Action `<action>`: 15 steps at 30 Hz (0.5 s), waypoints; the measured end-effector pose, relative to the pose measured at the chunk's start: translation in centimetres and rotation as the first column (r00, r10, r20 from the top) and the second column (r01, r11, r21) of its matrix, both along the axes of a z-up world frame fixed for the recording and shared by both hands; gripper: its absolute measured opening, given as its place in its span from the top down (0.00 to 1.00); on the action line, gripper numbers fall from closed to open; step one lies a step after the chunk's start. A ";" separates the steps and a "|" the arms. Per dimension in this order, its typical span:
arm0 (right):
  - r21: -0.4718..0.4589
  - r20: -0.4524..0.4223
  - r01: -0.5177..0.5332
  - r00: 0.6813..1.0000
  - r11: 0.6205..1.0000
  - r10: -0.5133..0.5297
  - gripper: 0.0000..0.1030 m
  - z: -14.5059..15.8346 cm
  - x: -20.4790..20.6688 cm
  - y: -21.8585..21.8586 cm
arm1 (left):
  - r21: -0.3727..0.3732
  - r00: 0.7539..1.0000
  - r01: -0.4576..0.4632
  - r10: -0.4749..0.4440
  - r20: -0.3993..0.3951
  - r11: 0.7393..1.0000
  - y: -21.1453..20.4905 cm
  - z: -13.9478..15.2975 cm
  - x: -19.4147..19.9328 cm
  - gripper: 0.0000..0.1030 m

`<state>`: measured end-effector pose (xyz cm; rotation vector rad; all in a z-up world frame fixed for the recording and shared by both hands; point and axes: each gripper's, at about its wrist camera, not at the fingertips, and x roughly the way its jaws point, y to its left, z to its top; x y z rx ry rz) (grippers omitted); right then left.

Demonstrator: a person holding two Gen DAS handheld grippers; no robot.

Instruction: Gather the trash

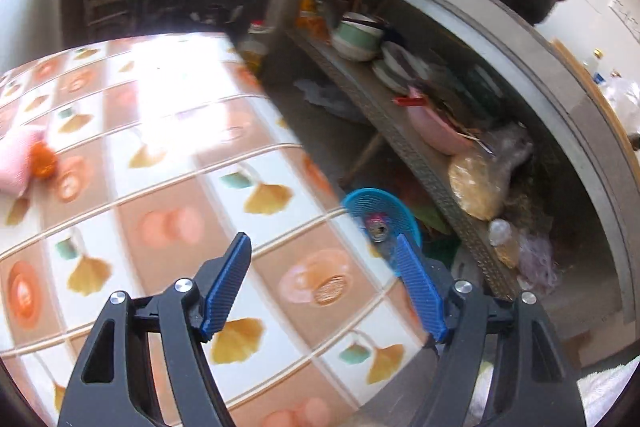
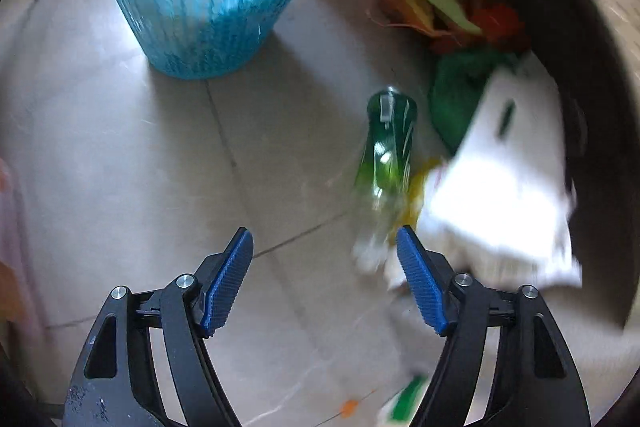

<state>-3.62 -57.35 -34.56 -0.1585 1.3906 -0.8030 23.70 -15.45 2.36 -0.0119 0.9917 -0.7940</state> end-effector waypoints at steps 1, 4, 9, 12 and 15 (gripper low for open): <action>-0.008 -0.021 -0.013 1.000 1.000 0.013 0.33 -0.6 0.4 -0.9 | 0.005 1.000 -0.012 0.012 -0.004 1.000 0.3 0.0 0.2 0.30; -0.046 -0.106 -0.062 0.993 0.997 0.057 0.36 -3.0 1.4 -3.0 | 0.024 0.999 -0.043 0.043 -0.009 0.999 1.1 -0.1 0.5 0.30; -0.032 -0.175 -0.036 0.984 0.999 0.030 0.36 -5.6 2.0 -7.8 | 0.051 0.997 -0.069 0.070 -0.016 0.996 1.3 -0.4 0.8 0.30; -0.017 -0.171 0.011 0.985 1.000 -0.013 0.36 -6.2 2.4 -10.5 | 0.081 0.997 -0.076 0.078 -0.022 0.994 0.9 -0.8 0.9 0.30; 0.003 -0.188 0.033 0.982 0.999 -0.032 0.36 -7.3 3.1 -12.7 | 0.105 0.996 -0.081 0.084 -0.025 0.991 0.6 -1.1 1.0 0.30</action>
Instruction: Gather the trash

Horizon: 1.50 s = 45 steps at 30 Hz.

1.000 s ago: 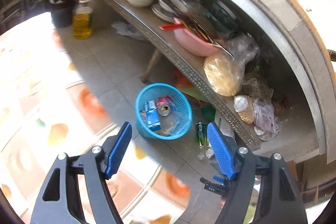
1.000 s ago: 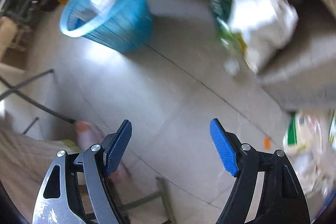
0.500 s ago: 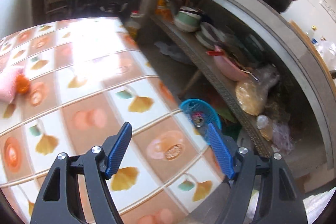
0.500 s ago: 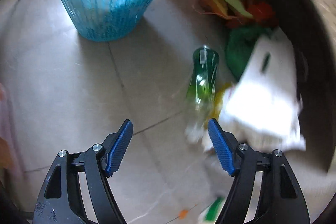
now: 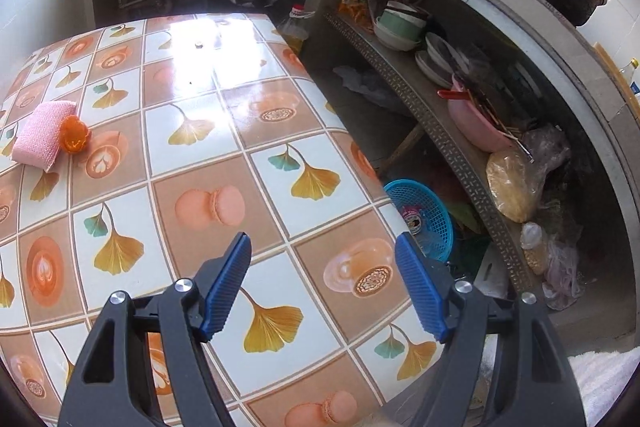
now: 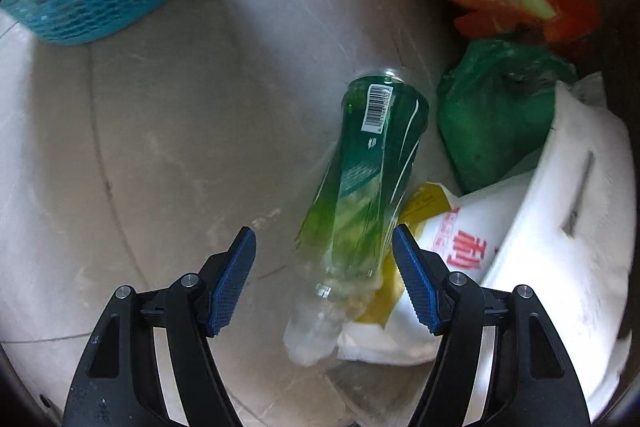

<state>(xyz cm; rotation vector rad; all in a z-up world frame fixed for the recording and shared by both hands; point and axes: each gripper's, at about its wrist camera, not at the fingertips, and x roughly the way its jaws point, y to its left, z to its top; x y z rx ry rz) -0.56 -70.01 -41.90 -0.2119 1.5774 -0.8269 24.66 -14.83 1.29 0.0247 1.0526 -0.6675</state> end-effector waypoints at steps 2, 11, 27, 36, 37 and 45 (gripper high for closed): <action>0.023 0.000 0.024 1.000 0.999 -0.024 0.36 -0.4 0.3 -1.4 | 0.009 1.000 -0.005 0.005 0.000 1.000 -0.1 0.0 0.0 0.30; 0.068 -0.037 0.128 0.991 0.989 -0.126 0.29 -2.4 0.8 -6.1 | 0.036 1.000 -0.025 0.025 0.003 0.999 -0.1 -0.1 0.0 0.30; 0.102 -0.133 0.215 0.971 0.971 -0.201 0.45 -3.9 -2.1 -4.5 | 0.004 0.999 -0.044 0.044 0.010 0.999 1.6 0.3 -0.5 0.30; 0.210 0.038 0.124 0.990 0.970 -0.135 0.47 3.8 -6.5 5.8 | -0.082 1.000 -0.007 0.007 0.006 0.997 2.2 0.4 -0.7 0.30; 0.207 0.067 0.110 0.990 0.972 -0.126 0.47 5.4 -7.0 6.9 | -0.098 1.000 -0.002 0.003 0.007 0.995 2.5 0.5 -0.7 0.30; 0.024 0.322 -0.068 0.945 0.997 0.057 0.47 21.9 -6.1 13.9 | -0.180 1.000 0.001 0.004 0.027 0.984 4.5 1.2 -1.1 0.30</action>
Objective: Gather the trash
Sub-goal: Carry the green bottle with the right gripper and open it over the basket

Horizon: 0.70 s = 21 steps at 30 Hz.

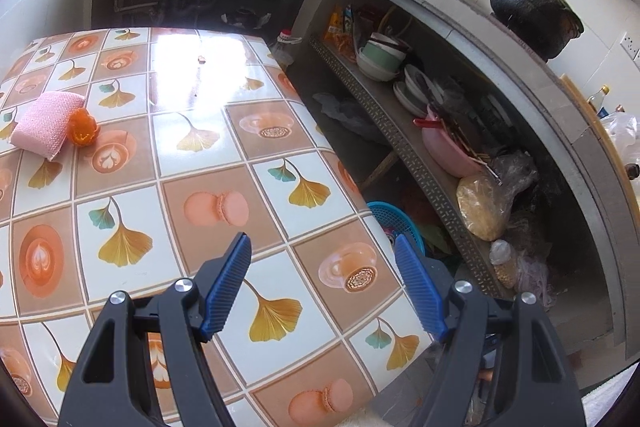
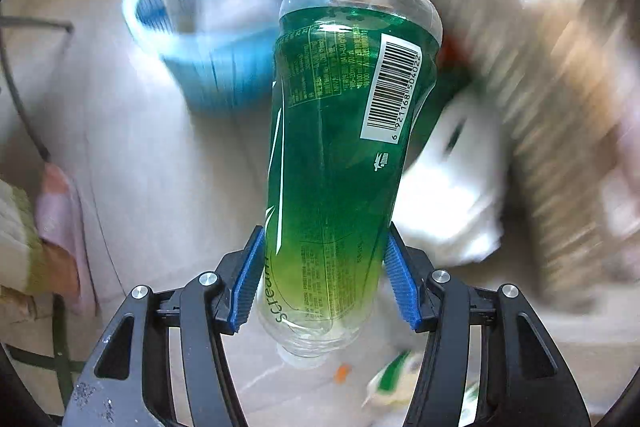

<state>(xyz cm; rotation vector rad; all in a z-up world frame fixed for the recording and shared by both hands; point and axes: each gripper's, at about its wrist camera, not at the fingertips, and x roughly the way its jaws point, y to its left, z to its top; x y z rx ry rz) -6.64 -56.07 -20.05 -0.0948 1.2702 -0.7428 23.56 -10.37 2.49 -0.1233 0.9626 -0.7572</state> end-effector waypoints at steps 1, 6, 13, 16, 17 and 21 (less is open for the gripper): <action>-0.041 0.029 -0.044 0.999 0.998 0.045 0.47 2.0 1.1 0.7 | -0.008 1.000 -0.003 0.003 0.000 1.000 0.3 0.0 -0.1 0.30; -0.153 0.021 -0.253 0.966 0.955 0.259 0.47 5.4 9.6 2.0 | -0.040 1.000 -0.023 0.023 -0.015 0.999 2.0 -0.4 0.0 0.30; -0.091 -0.260 -0.478 0.858 0.874 0.442 0.47 -1.3 20.8 0.0 | -0.036 0.996 -0.088 0.087 -0.015 0.996 4.9 -0.6 0.6 0.30; -0.041 -0.350 -0.490 0.823 0.871 0.447 0.47 -3.6 23.4 0.1 | -0.032 0.994 -0.112 0.111 -0.024 0.993 5.8 -0.9 1.2 0.30; -0.031 -0.367 -0.488 0.817 0.872 0.445 0.47 -4.1 23.8 -0.2 | -0.031 0.992 -0.123 0.122 -0.031 0.992 6.1 -1.1 1.4 0.30; -0.050 -0.362 -0.483 0.825 0.874 0.435 0.34 -5.2 24.5 -0.8 | -0.032 0.990 -0.132 0.131 -0.043 0.991 6.5 -1.4 1.7 0.30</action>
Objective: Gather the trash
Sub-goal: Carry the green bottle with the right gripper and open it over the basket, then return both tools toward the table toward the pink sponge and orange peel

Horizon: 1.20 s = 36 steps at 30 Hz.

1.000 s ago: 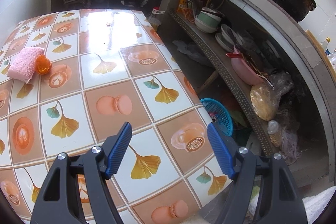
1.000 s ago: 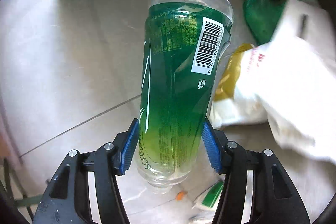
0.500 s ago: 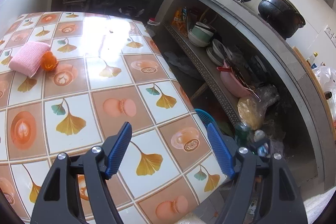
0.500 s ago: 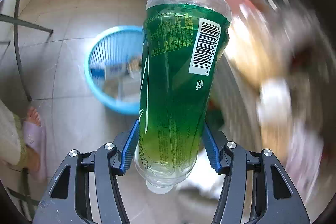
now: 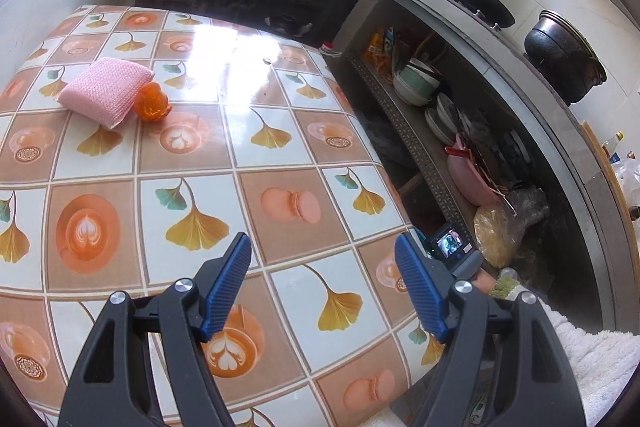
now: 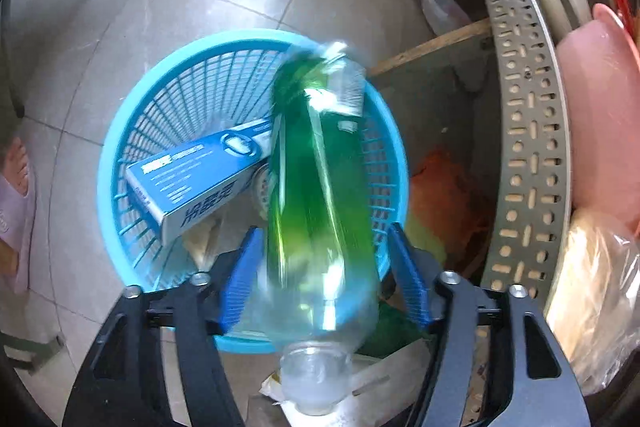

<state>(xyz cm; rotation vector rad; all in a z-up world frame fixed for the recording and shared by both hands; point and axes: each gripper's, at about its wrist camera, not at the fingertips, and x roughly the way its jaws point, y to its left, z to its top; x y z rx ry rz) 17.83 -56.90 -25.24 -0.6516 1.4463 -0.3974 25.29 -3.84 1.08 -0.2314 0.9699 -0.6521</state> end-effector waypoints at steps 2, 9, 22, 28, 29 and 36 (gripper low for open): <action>0.012 0.025 0.008 1.000 1.000 -0.008 0.32 0.7 -0.9 0.1 | -0.005 1.000 0.002 -0.002 -0.002 1.000 0.1 -0.1 0.0 0.30; 0.042 0.177 0.068 0.981 0.997 -0.074 0.31 6.4 -4.6 1.1 | -0.029 1.000 0.021 -0.020 0.012 0.999 -0.4 0.5 -0.8 0.30; 0.411 0.486 0.243 0.757 0.879 -0.436 0.28 17.3 -13.6 4.7 | -0.034 0.997 0.029 -0.027 0.077 0.999 0.1 1.8 -2.6 0.28; 0.580 0.560 0.148 0.642 0.801 -0.524 0.18 19.8 -15.0 9.1 | 0.009 0.997 0.021 -0.021 0.077 1.000 0.5 1.5 -2.7 0.25; 0.571 0.583 0.113 0.642 0.813 -0.498 0.16 20.7 -14.9 10.5 | 0.017 0.996 0.013 -0.014 0.084 1.000 0.7 1.7 -2.8 0.23; 0.523 0.730 -0.118 0.573 0.844 -0.372 0.08 26.5 -14.3 17.1 | 0.024 0.984 -0.071 0.066 0.165 0.997 2.8 3.5 -4.4 0.08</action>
